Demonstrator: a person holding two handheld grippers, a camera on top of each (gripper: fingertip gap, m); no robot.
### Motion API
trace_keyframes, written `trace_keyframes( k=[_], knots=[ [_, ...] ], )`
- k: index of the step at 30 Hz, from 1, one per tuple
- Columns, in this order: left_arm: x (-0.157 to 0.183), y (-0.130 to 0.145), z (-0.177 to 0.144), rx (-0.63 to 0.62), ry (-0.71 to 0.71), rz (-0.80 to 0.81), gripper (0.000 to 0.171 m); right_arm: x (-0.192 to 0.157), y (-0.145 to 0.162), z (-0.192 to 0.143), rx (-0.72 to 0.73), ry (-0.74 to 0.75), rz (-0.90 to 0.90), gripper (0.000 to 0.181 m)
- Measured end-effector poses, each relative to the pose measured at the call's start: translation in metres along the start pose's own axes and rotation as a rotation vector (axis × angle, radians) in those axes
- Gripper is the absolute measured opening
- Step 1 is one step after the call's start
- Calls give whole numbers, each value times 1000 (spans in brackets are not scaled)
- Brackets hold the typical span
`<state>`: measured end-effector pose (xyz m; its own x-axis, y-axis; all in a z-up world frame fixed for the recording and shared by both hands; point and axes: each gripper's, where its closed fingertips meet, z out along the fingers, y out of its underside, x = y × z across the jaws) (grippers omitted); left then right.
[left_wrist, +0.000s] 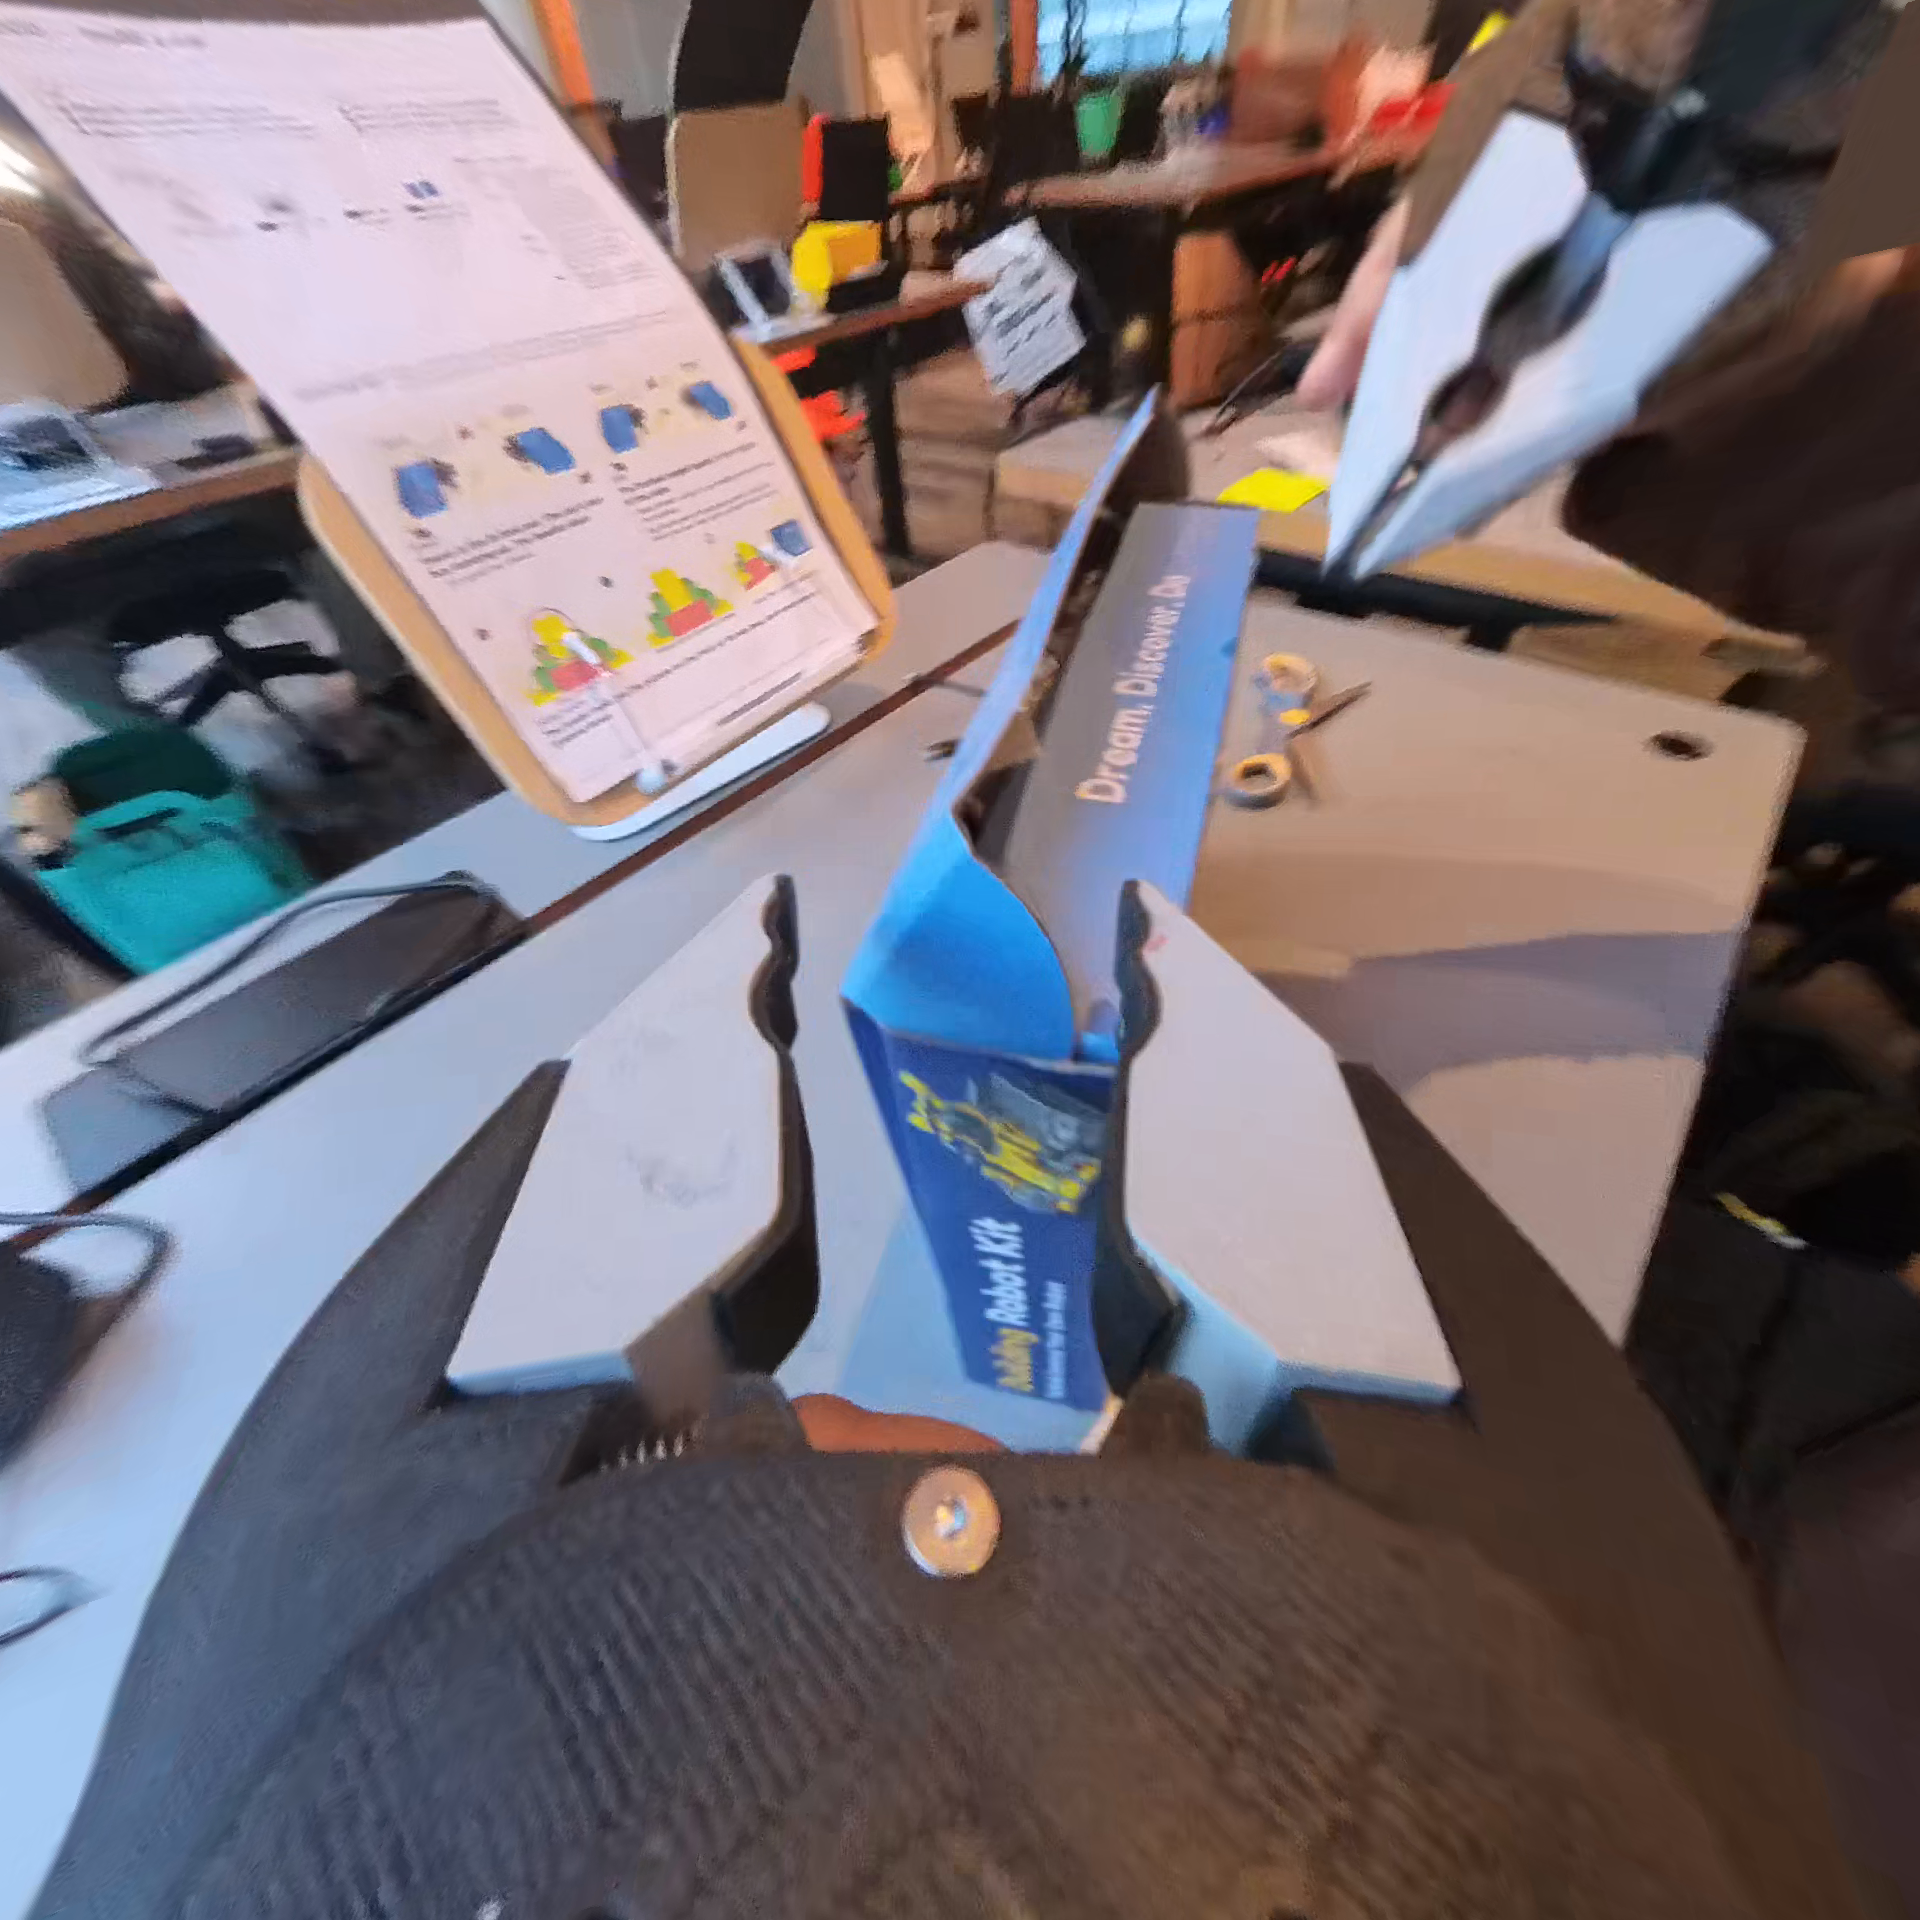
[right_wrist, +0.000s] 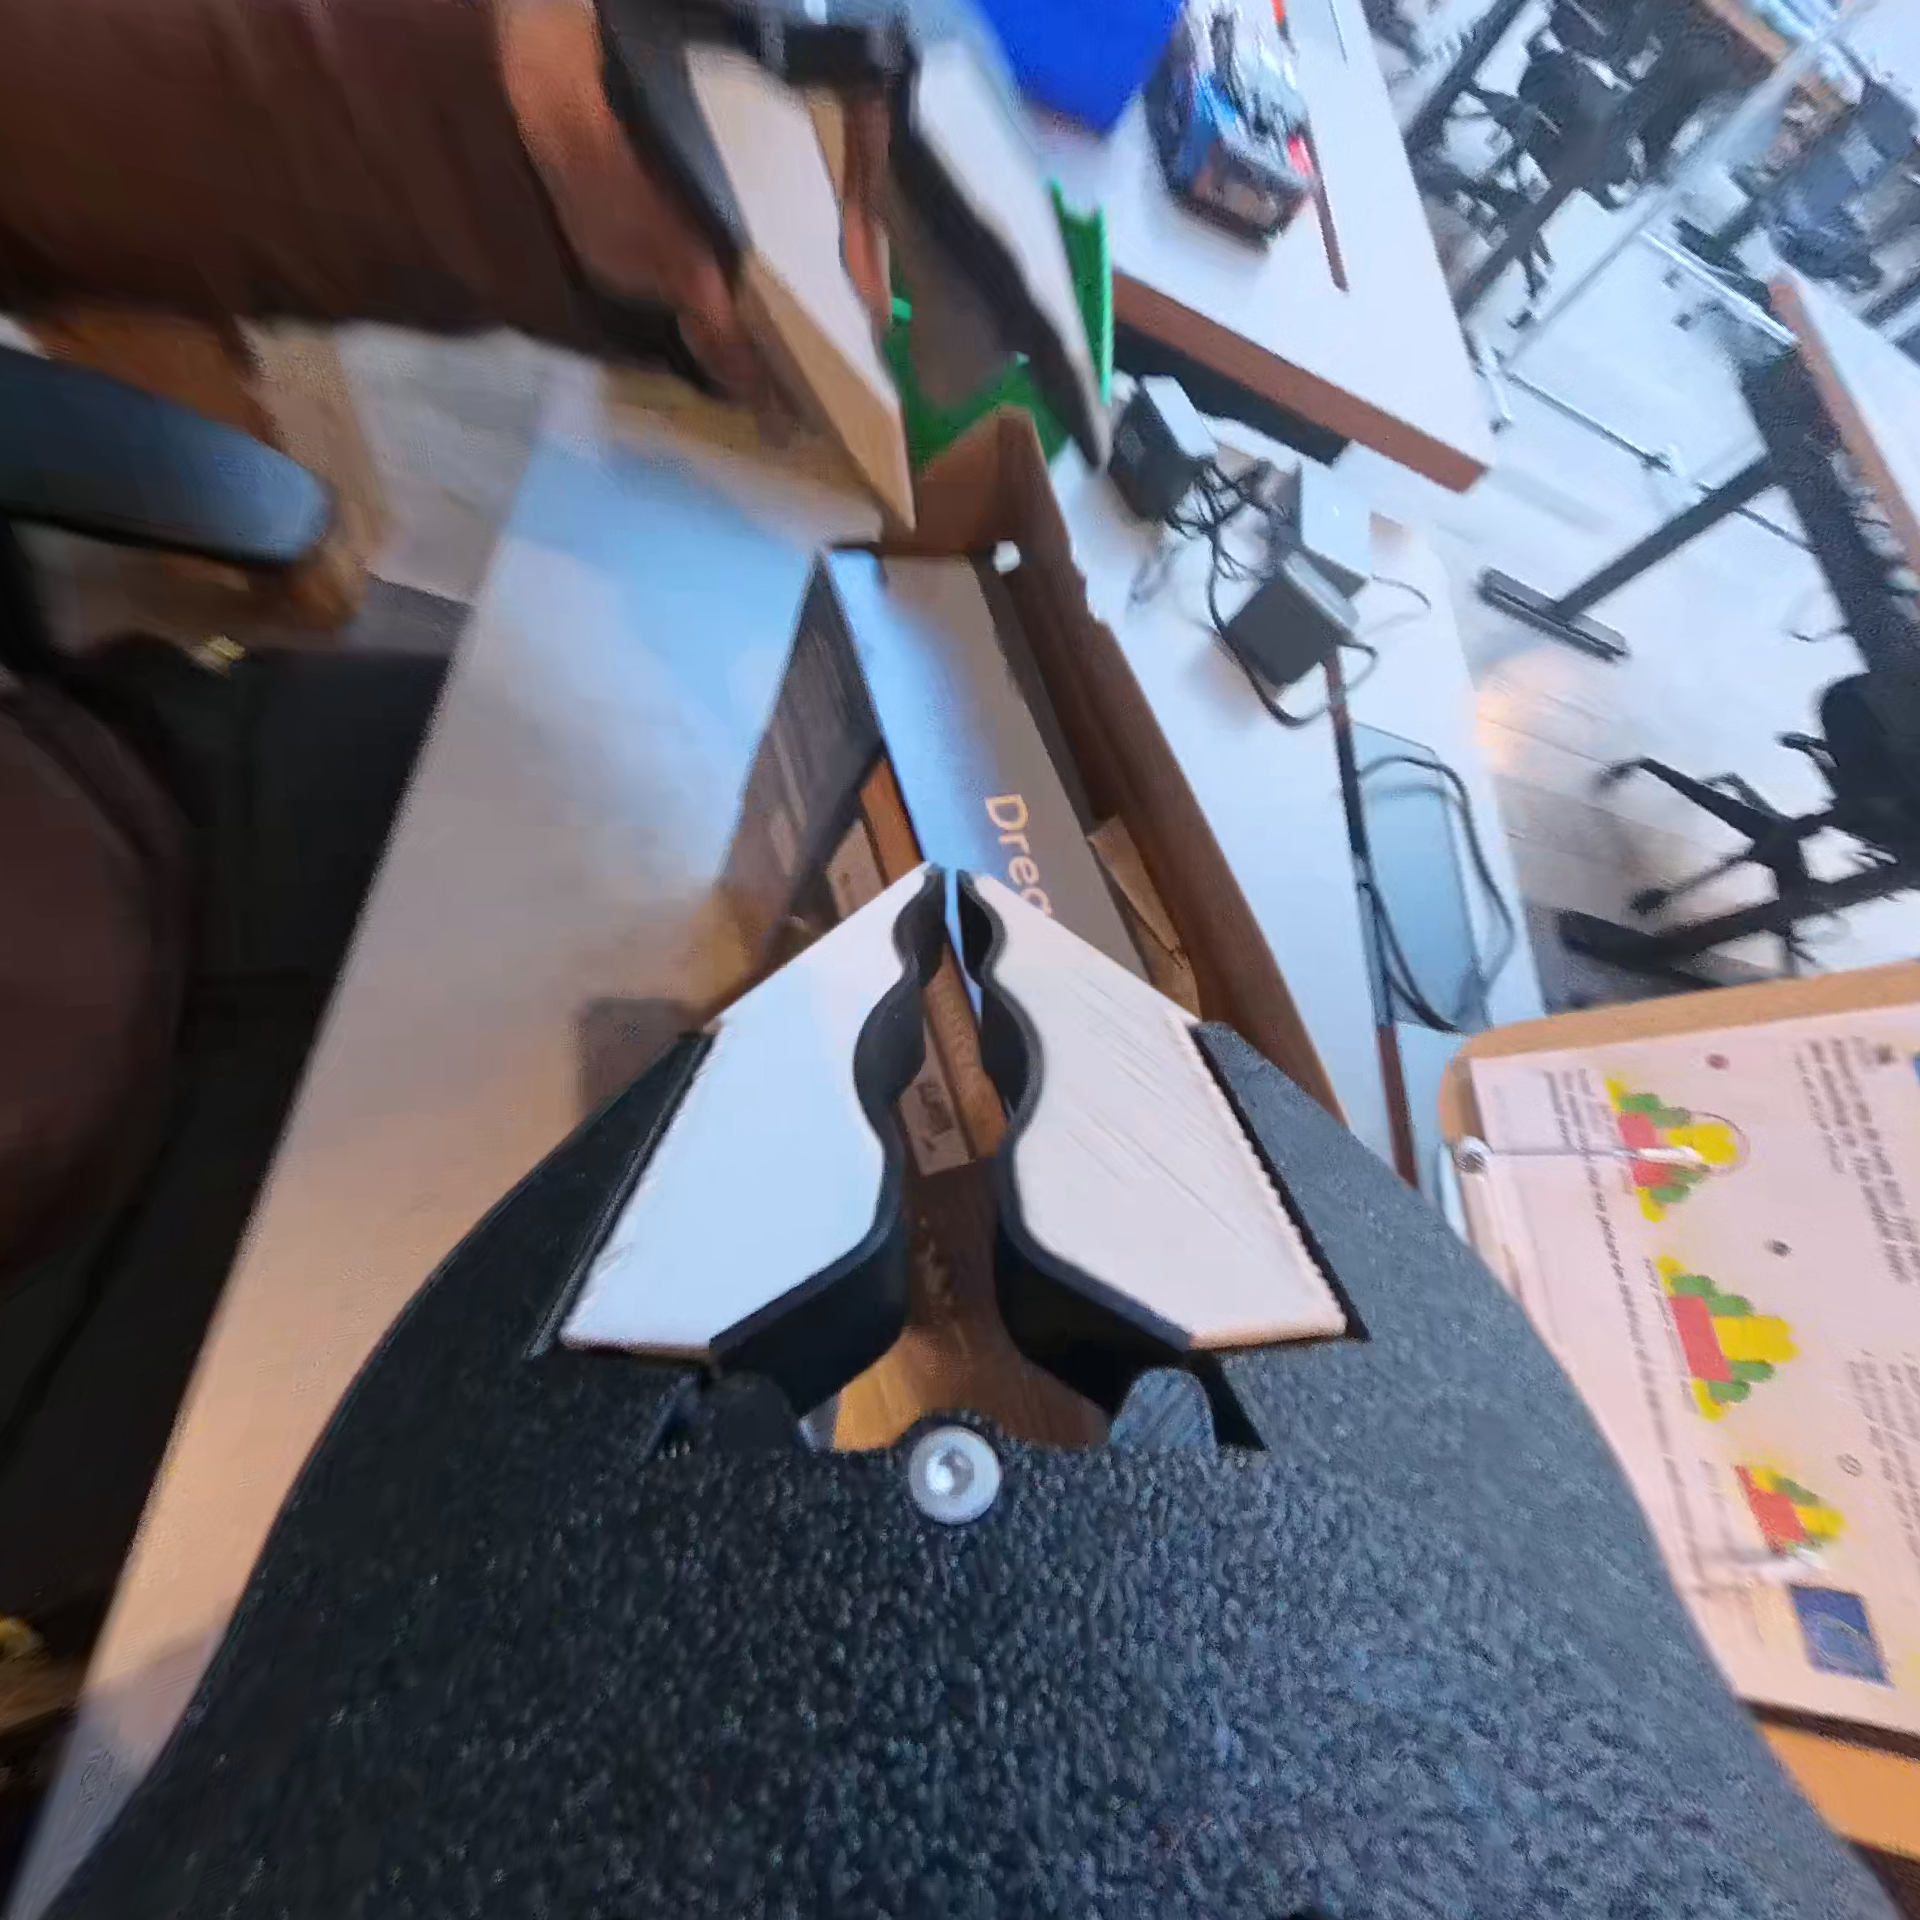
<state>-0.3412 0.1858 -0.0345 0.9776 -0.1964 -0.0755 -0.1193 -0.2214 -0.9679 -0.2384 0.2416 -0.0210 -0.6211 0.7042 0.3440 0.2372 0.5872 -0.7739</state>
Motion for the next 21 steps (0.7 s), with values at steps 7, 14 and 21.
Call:
trace_keyframes(
  k=[7,14,21],
  knots=[
    [-6,0,28,-205,90,-134,17,11,42,65,-217,187,-152,44],
    [-30,-7,31,-288,1,-61,2,-4,36,51,-184,318,-281,20],
    [-89,5,51,-279,-37,-240,3,-54,30,29,-161,373,-407,9]
  ],
)
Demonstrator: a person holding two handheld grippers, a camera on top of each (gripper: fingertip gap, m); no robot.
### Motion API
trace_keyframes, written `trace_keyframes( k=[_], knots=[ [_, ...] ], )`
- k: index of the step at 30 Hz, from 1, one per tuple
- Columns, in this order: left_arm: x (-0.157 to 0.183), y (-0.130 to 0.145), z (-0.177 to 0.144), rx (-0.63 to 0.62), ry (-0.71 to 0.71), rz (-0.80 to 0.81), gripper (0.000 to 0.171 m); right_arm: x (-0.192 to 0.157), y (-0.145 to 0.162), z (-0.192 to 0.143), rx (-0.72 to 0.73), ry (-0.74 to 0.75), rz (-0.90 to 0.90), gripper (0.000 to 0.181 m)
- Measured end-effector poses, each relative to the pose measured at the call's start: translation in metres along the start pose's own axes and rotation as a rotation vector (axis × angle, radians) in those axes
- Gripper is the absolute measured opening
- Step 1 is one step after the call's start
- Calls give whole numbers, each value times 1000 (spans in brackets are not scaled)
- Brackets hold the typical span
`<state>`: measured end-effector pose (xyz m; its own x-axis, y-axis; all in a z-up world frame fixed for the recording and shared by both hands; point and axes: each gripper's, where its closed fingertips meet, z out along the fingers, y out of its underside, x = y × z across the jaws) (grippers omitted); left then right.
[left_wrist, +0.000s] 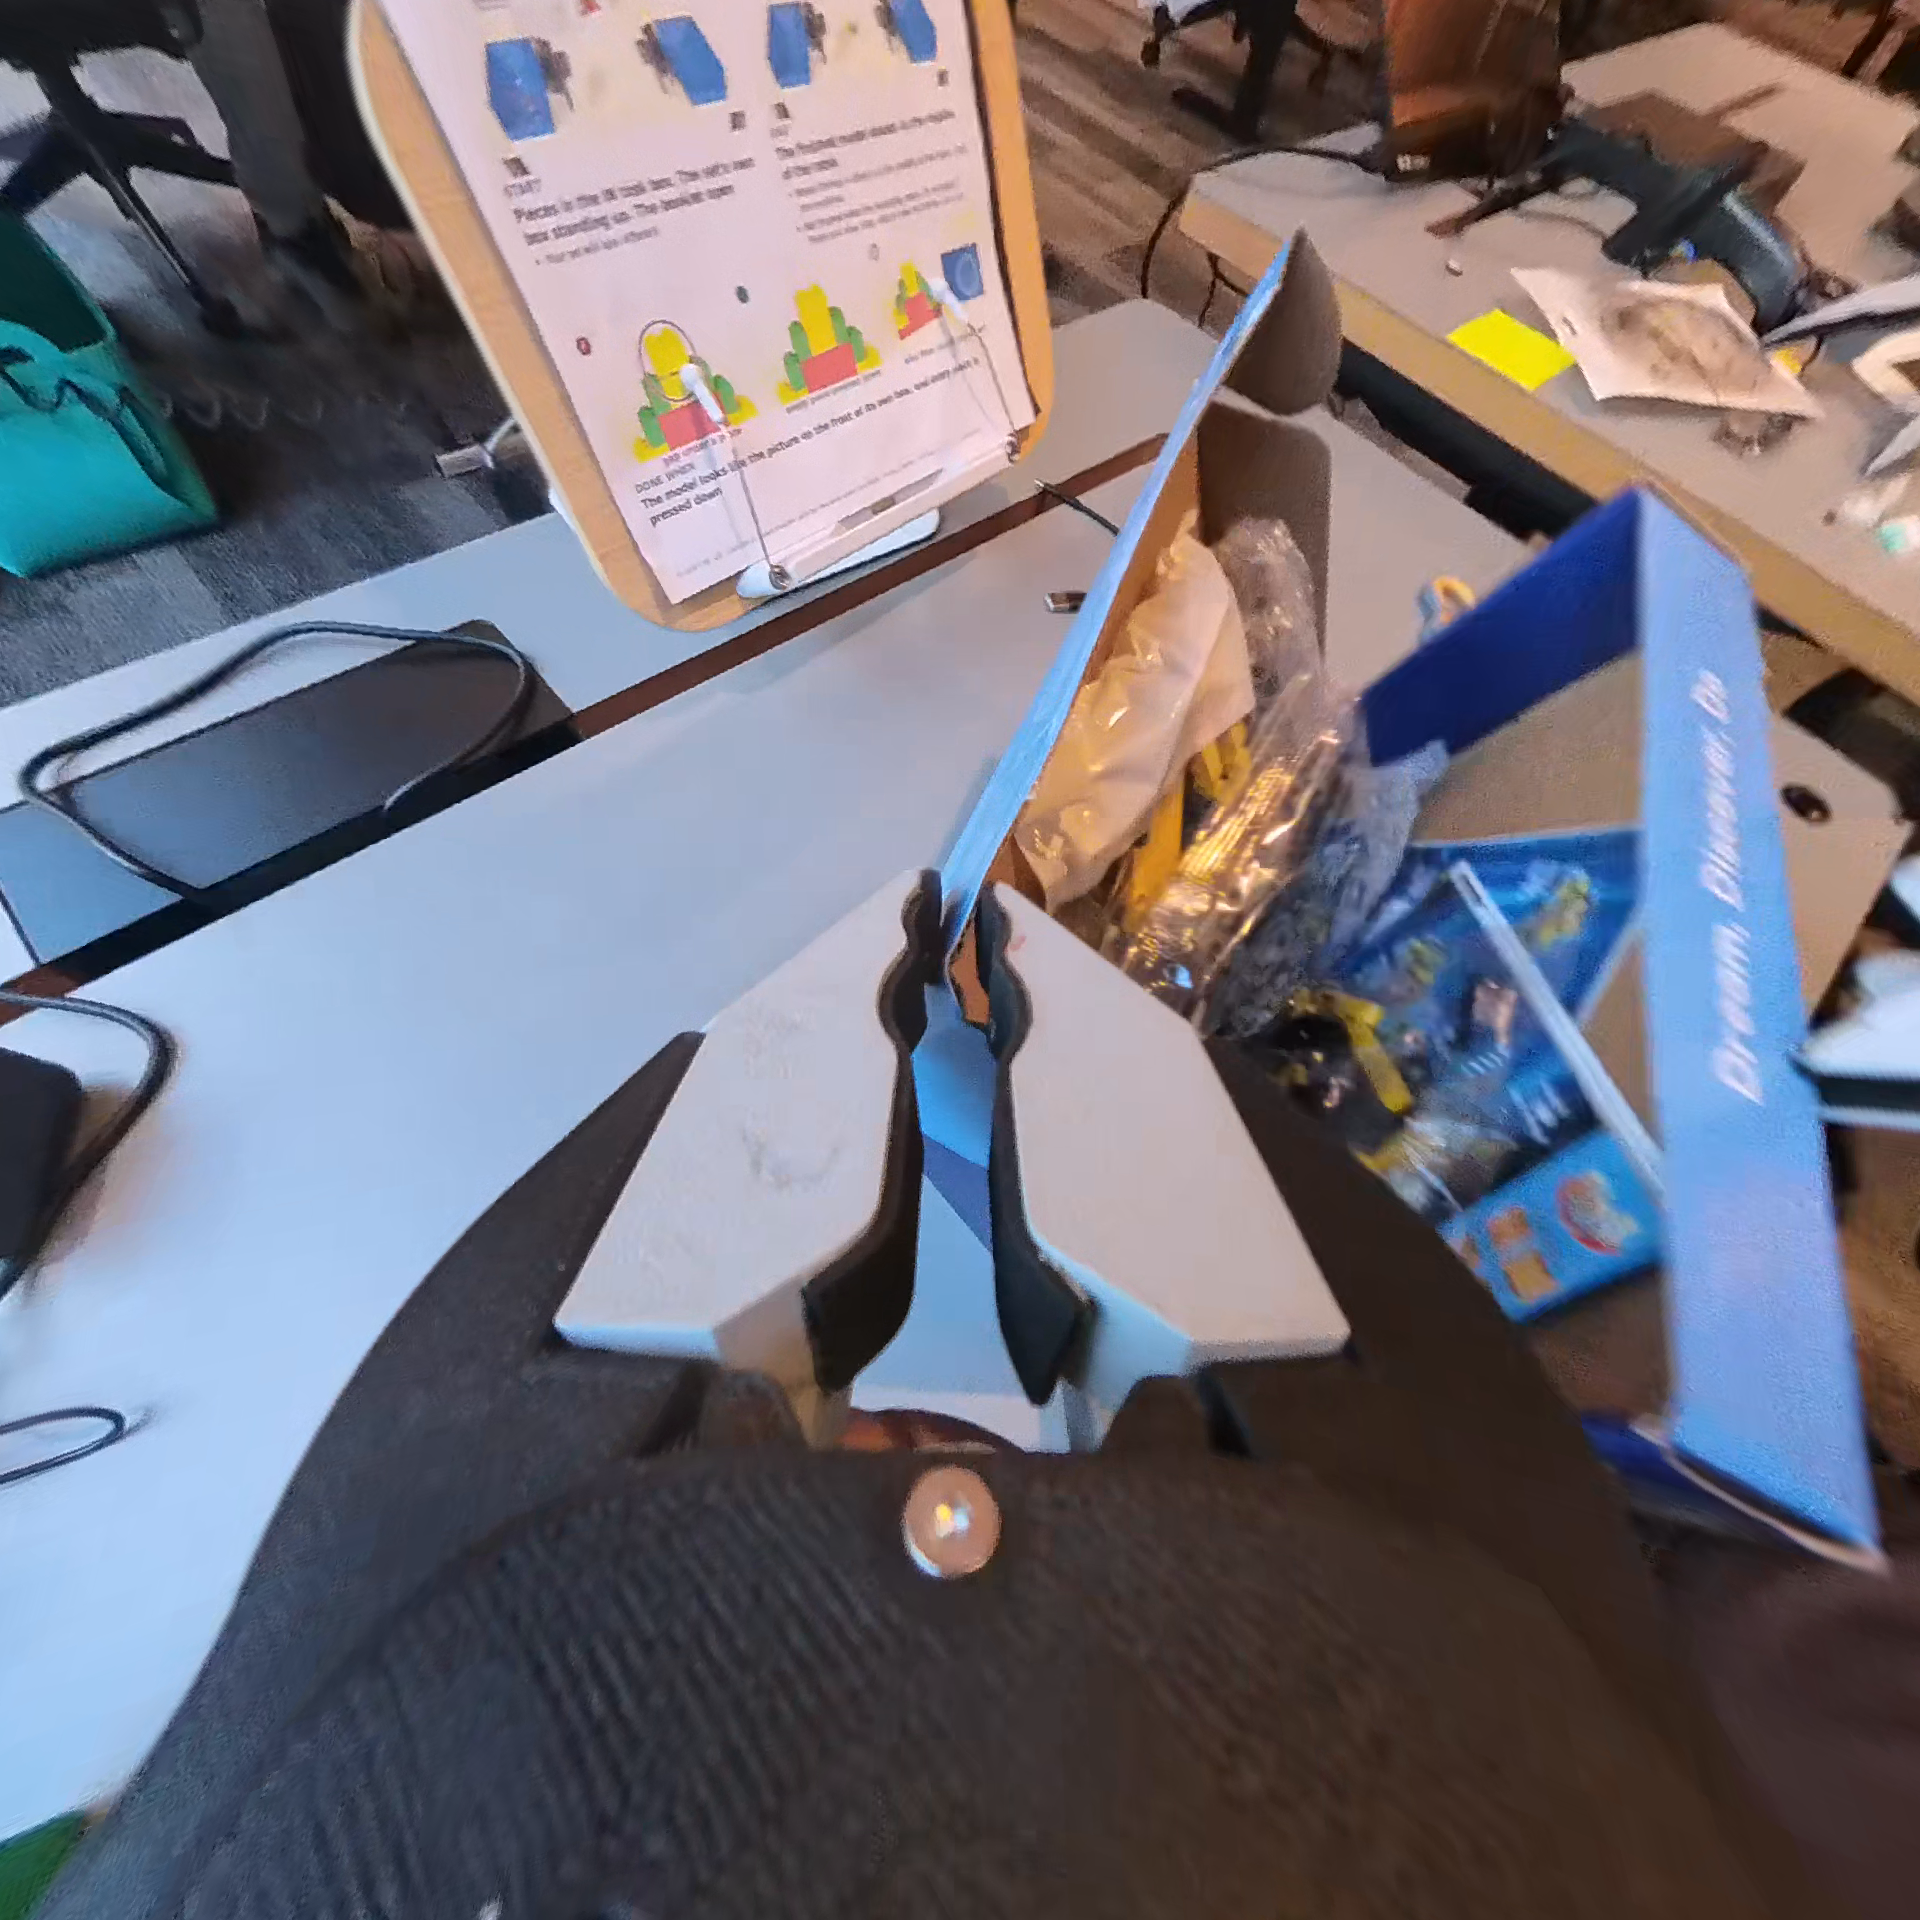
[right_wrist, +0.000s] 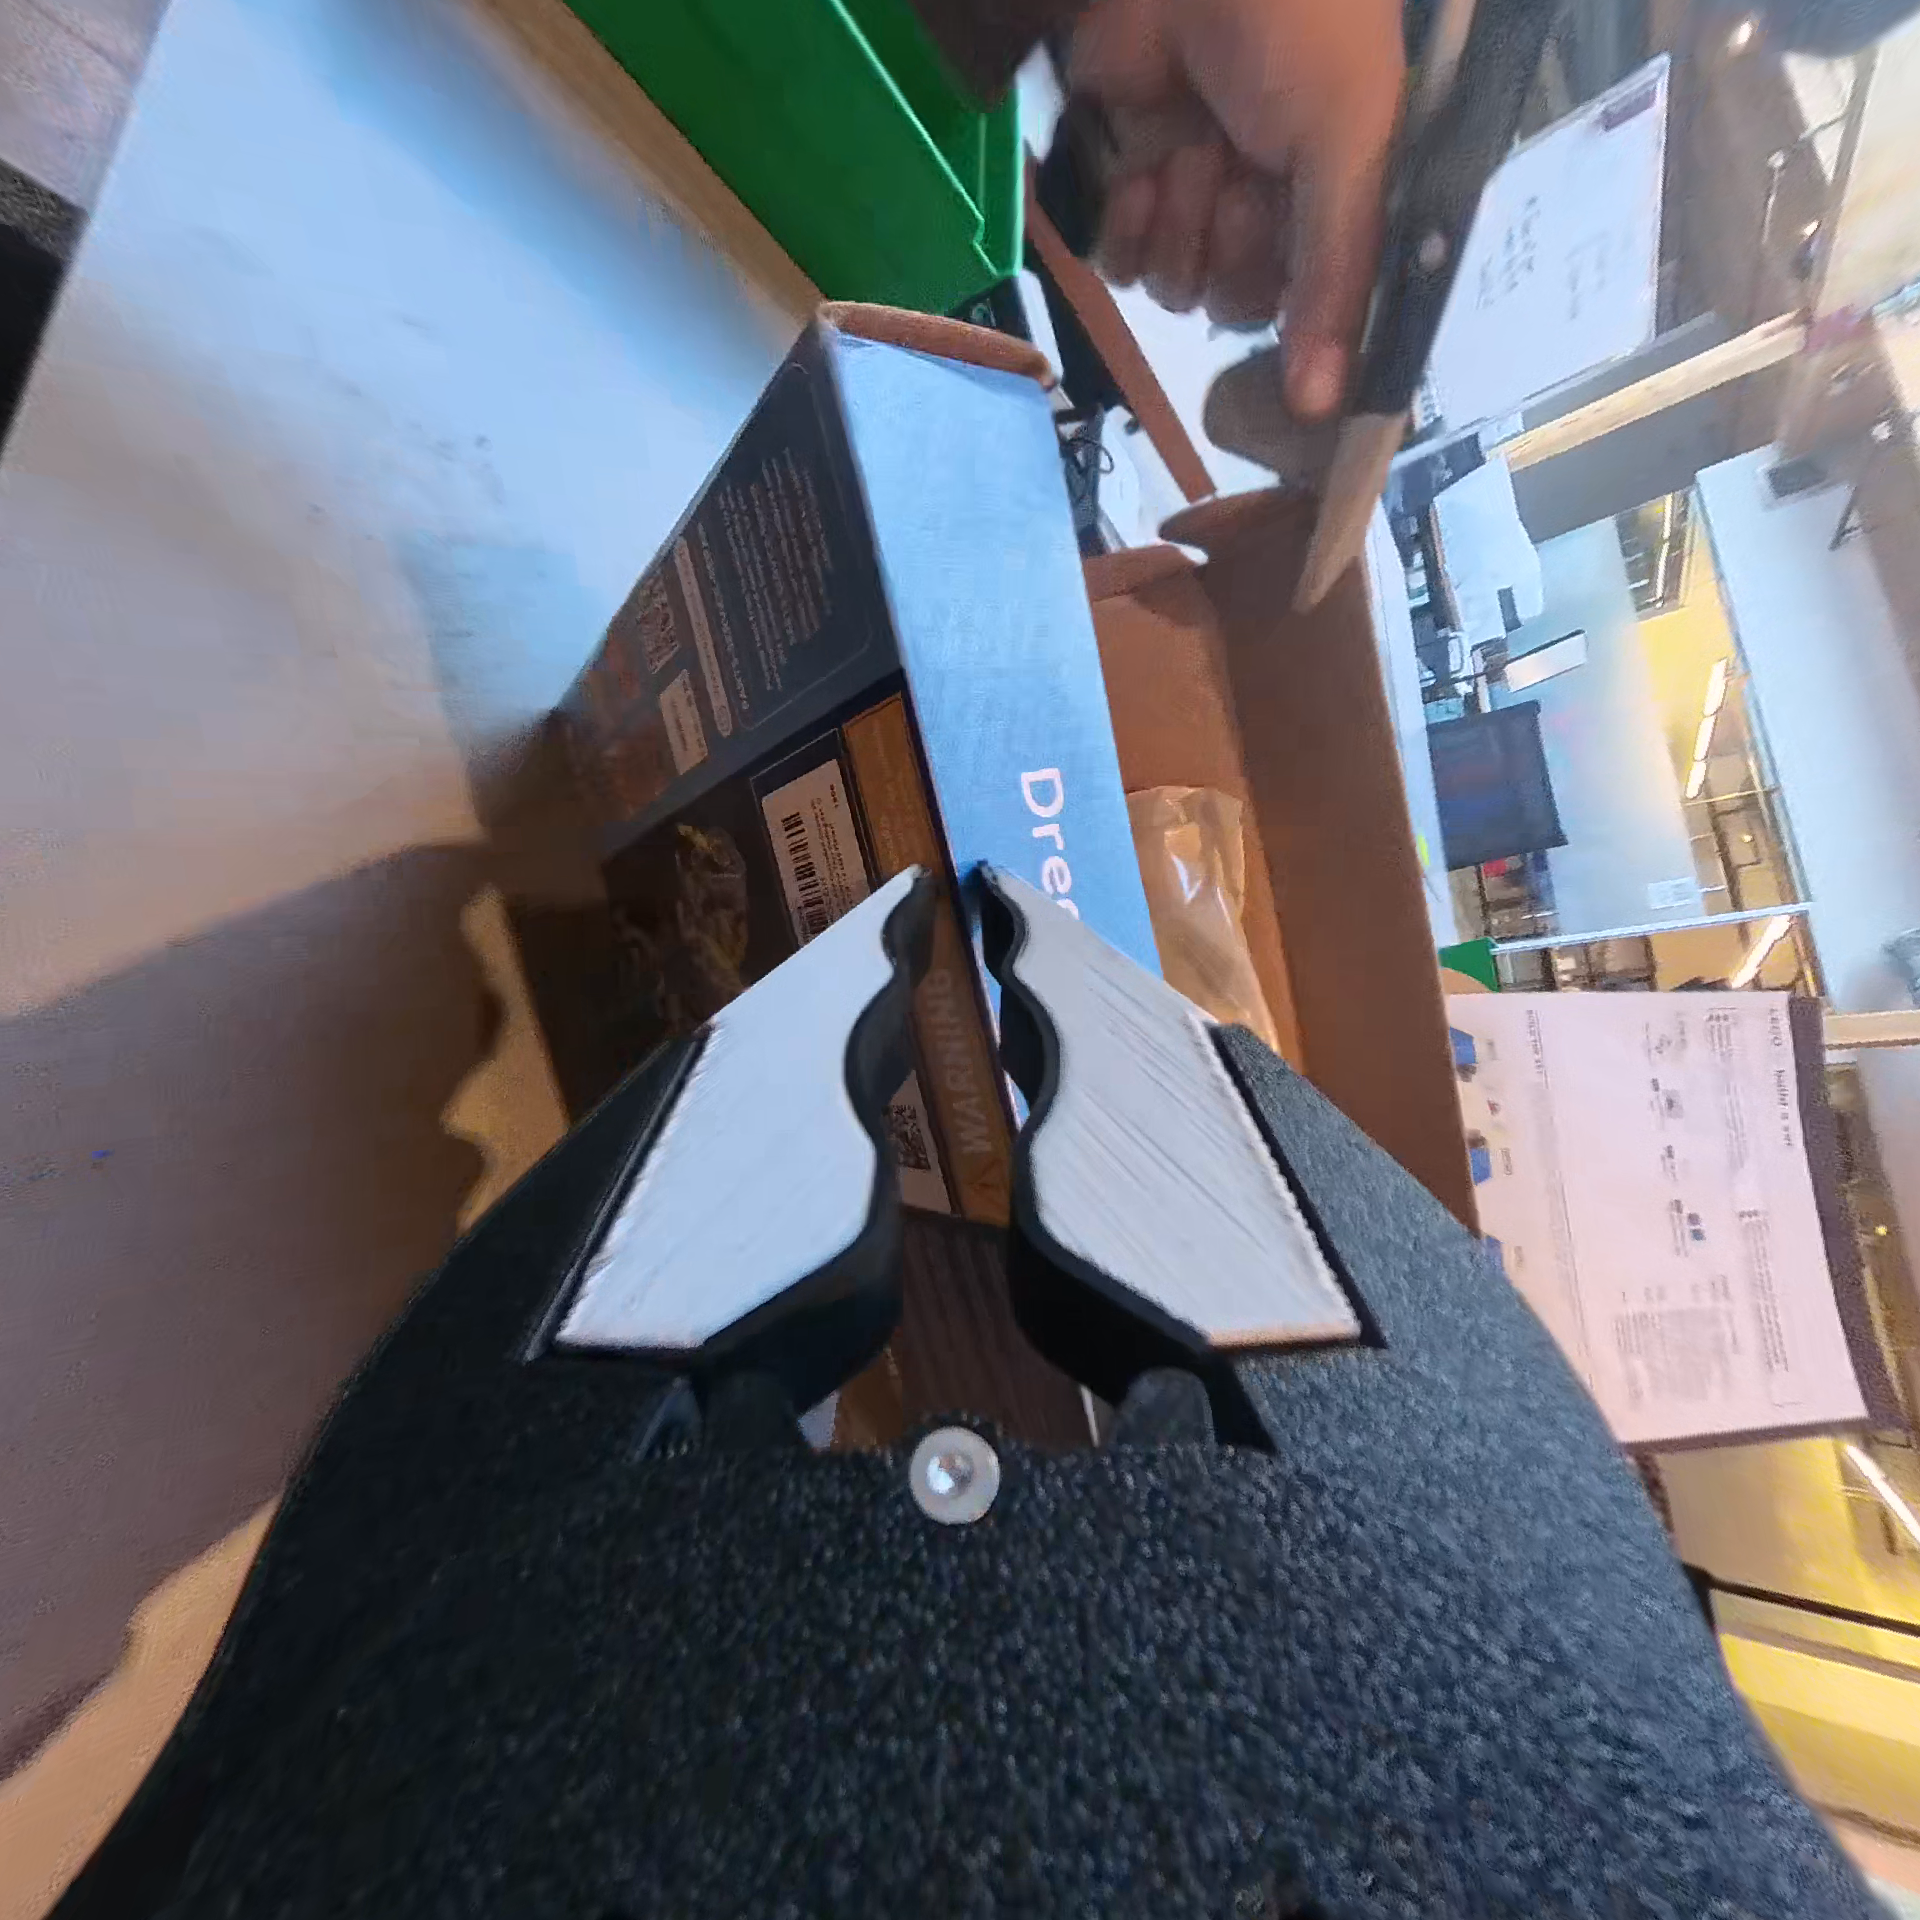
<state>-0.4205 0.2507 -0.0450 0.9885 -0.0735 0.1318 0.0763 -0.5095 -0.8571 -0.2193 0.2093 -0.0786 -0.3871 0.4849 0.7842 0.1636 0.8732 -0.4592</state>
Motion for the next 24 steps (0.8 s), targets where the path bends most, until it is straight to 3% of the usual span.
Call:
trace_keyframes(
  k=[2,5,8,10,13,17,19,22,23,24],
  knots=[
    [-13,-2,4,23,14,-57,3,-20,-7,-16,10,-5,-25,0],
    [-24,6,10,18,45,-94,3,-91,7,-25,-75,-157,-53,0],
    [-22,25,15,-8,48,-66,3,-122,8,-33,-27,-102,-129,0],
    [-16,26,14,29,49,-40,3,-102,-8,-48,38,-85,-20,0],
    [-3,18,5,86,104,-43,3,-34,-20,-60,97,-38,112,2],
    [14,11,-4,101,106,26,2,30,-11,-36,51,-22,95,30],
    [23,7,-10,111,102,70,1,32,-4,-14,8,-150,89,43],
    [39,1,-18,127,105,124,1,12,-4,-6,5,-479,200,41],
    [43,-1,-20,134,104,141,1,10,-3,-7,-4,-540,233,54],
    [46,-2,-22,139,102,154,1,9,4,-6,-45,-580,257,80]
  ],
)
